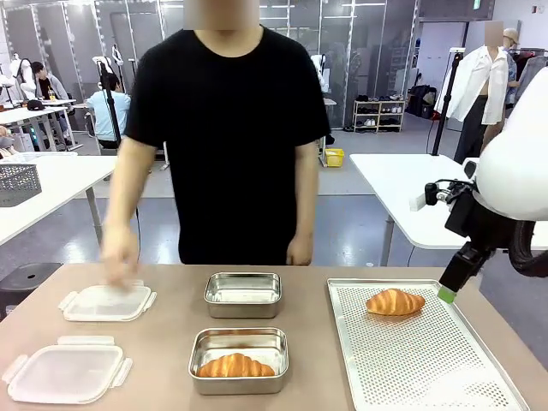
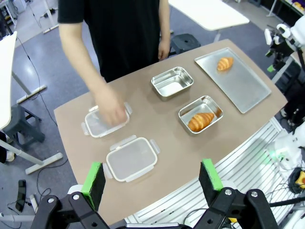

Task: Place the bread into the airtight container.
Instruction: Pick up a Butter Roll and place it into an empty Airtight Container.

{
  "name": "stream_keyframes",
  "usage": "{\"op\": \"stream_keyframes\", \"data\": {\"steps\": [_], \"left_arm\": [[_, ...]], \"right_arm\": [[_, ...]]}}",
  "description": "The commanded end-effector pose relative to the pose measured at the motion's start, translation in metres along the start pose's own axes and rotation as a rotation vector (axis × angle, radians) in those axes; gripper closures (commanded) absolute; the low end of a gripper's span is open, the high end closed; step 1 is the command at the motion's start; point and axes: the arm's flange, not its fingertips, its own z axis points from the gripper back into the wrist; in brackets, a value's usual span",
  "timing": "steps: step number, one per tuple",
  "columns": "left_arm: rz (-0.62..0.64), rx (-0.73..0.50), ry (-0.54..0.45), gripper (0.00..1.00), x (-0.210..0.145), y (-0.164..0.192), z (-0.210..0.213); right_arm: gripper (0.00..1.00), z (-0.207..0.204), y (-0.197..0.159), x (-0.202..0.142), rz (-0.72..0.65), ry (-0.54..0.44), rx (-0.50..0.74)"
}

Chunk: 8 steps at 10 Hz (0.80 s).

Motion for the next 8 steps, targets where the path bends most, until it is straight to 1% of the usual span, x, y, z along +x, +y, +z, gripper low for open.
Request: {"op": "stream_keyframes", "data": {"steps": [1, 3, 4, 5, 8], "left_arm": [[-0.007, 0.000, -0.003, 0.00, 0.002, -0.002, 0.003], [-0.007, 0.000, -0.003, 0.00, 0.002, -0.002, 0.003], [-0.007, 0.000, -0.003, 0.00, 0.002, -0.002, 0.003], [-0.007, 0.000, -0.003, 0.00, 0.002, -0.002, 0.003], [-0.007, 0.000, -0.003, 0.00, 0.002, -0.002, 0.003]], "right_arm": [[0.00, -0.014, -0.037, 0.036, -0.001, 0.033, 0.013], [0.00, -0.031, -0.061, 0.068, -0.031, 0.054, 0.010], [0.00, -0.037, -0.071, 0.079, -0.031, 0.043, 0.007], [0.00, -0.044, -0.084, 0.088, -0.065, 0.036, 0.009], [0.00, -0.072, -0.117, 0.109, -0.083, 0.036, -0.006]]}}
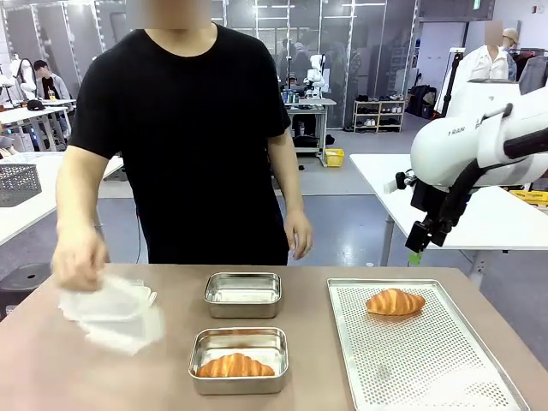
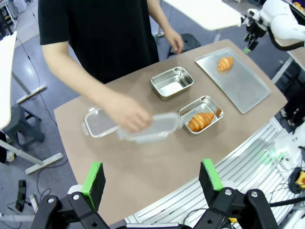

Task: Place the bread into the airtight container.
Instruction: Pick up a Butter Roll and place it into an empty Airtight Container.

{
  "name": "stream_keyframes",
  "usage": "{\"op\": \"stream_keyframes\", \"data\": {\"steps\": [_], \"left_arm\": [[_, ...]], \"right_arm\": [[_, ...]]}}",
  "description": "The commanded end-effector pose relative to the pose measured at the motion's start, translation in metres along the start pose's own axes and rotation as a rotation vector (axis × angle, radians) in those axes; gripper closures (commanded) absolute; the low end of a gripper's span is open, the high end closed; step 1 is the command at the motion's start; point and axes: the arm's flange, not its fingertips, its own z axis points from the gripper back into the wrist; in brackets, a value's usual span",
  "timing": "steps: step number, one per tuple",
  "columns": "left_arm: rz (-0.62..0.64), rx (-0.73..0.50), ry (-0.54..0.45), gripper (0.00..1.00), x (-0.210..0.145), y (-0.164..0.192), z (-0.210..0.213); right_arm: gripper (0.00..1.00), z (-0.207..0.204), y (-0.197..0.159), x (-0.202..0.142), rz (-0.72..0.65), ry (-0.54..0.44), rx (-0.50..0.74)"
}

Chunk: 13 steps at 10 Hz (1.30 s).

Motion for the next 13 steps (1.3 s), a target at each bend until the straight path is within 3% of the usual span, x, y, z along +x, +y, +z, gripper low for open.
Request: {"op": "stream_keyframes", "data": {"steps": [1, 3, 8, 10, 13], "left_arm": [[-0.007, 0.000, -0.003, 0.00, 0.002, -0.002, 0.003], [-0.007, 0.000, -0.003, 0.00, 0.002, -0.002, 0.003], [-0.007, 0.000, -0.003, 0.00, 0.002, -0.002, 0.003], [-0.007, 0.000, -0.003, 0.00, 0.002, -0.002, 0.003], [-0.007, 0.000, -0.003, 0.00, 0.002, -0.002, 0.003]], "right_arm": [[0.00, -0.015, -0.016, 0.015, -0.011, -0.017, 0.010], [0.00, -0.031, -0.026, 0.021, 0.130, -0.031, 0.044], [0.00, -0.063, -0.036, 0.027, 0.723, -0.104, 0.230], [0.00, -0.074, -0.028, 0.030, 0.826, -0.035, 0.194], [0.00, -0.098, -0.021, 0.040, 0.865, 0.035, 0.159]]}}
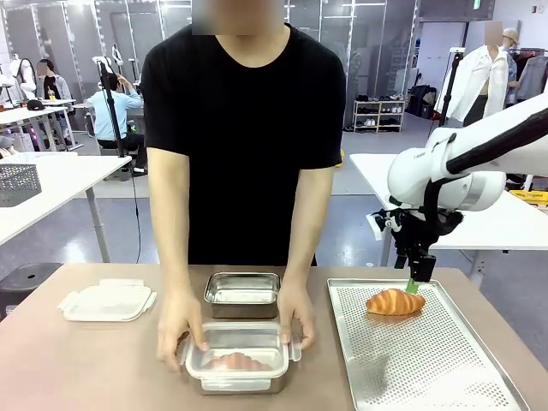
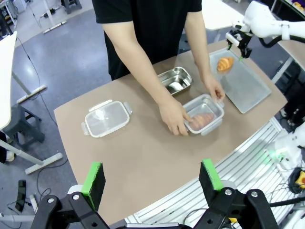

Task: Place the bread into the airtight container.
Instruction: Pick up a Butter Roll and place it into an empty Airtight Container.

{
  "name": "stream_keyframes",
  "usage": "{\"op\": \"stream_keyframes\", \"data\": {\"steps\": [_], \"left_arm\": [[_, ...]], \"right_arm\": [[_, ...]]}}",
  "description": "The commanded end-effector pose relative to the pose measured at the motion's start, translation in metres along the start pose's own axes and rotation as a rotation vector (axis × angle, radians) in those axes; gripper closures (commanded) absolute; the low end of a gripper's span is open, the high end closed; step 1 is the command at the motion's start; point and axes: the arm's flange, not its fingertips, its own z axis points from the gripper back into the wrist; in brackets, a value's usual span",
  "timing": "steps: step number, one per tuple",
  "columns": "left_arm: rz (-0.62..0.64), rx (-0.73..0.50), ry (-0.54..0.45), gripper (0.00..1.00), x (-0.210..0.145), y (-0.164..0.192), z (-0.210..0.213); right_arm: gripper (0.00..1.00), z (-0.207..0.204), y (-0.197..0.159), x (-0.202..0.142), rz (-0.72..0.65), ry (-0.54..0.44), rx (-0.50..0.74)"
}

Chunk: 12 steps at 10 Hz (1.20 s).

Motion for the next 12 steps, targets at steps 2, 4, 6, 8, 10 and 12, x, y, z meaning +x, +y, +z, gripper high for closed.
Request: {"op": "stream_keyframes", "data": {"steps": [2, 4, 6, 8, 10, 12], "left_arm": [[-0.007, 0.000, -0.004, 0.00, 0.002, -0.002, 0.003], [-0.007, 0.000, -0.004, 0.00, 0.002, -0.002, 0.003], [-0.007, 0.000, -0.004, 0.00, 0.002, -0.002, 0.003], [-0.007, 0.000, -0.004, 0.00, 0.002, -0.002, 0.003], [-0.007, 0.000, -0.004, 0.00, 0.002, -0.002, 0.003], [-0.007, 0.000, -0.004, 0.00, 0.002, -0.002, 0.003]], "right_arm": [[0.00, -0.017, -0.018, 0.006, -0.015, 0.096, -0.034], [0.00, -0.035, -0.024, 0.009, -0.039, 0.121, -0.031], [0.00, -0.050, -0.026, 0.010, -0.048, 0.124, -0.024], [0.00, -0.065, -0.025, 0.009, -0.050, 0.149, -0.014], [0.00, -0.072, -0.024, 0.007, -0.048, 0.140, -0.014], [0.00, -0.083, -0.021, 0.006, -0.051, 0.135, 0.001]]}}
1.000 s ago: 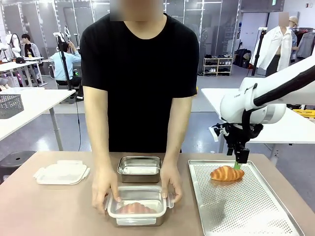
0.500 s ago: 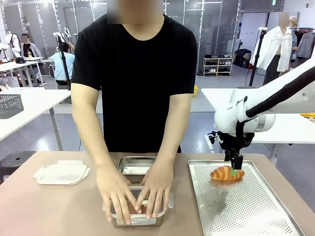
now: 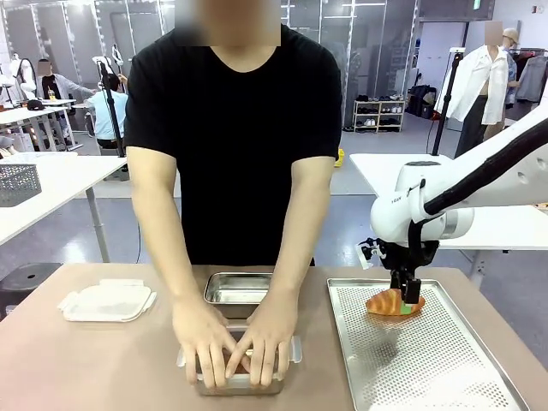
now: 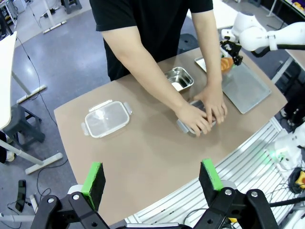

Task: Place the bread into the airtight container.
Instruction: Pick up a Butter Roll and place it into an empty Airtight Container.

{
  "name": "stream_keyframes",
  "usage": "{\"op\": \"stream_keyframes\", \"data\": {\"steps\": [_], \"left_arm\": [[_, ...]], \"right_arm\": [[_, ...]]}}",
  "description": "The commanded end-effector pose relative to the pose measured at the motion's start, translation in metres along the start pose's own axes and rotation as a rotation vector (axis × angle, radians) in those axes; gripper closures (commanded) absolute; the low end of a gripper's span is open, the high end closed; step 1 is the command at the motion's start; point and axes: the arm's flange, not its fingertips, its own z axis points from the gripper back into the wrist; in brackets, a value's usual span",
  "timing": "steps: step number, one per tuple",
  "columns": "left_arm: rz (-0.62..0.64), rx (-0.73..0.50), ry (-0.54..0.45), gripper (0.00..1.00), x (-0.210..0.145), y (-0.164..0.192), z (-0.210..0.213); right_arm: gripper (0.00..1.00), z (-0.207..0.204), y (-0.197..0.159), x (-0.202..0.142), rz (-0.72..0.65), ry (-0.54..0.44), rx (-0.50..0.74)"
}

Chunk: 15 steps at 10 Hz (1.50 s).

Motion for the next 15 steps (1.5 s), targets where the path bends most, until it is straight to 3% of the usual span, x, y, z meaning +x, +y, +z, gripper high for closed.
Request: {"op": "stream_keyframes", "data": {"steps": [1, 6, 9, 10, 15], "left_arm": [[-0.007, 0.000, -0.004, 0.00, 0.002, -0.002, 0.003], [-0.007, 0.000, -0.004, 0.00, 0.002, -0.002, 0.003], [-0.007, 0.000, -0.004, 0.00, 0.002, -0.002, 0.003], [-0.007, 0.000, -0.004, 0.00, 0.002, -0.002, 0.003], [-0.007, 0.000, -0.004, 0.00, 0.002, -0.002, 0.003]], "right_arm": [[0.08, -0.012, 0.001, 0.001, -0.009, 0.004, -0.016], [0.55, -0.008, -0.002, 0.000, -0.023, -0.003, -0.008], [0.55, 0.021, 0.003, -0.005, -0.023, -0.038, -0.016], [0.55, 0.034, 0.005, -0.005, -0.049, -0.009, -0.019], [0.55, 0.127, 0.039, -0.001, -0.114, -0.004, -0.093]]}}
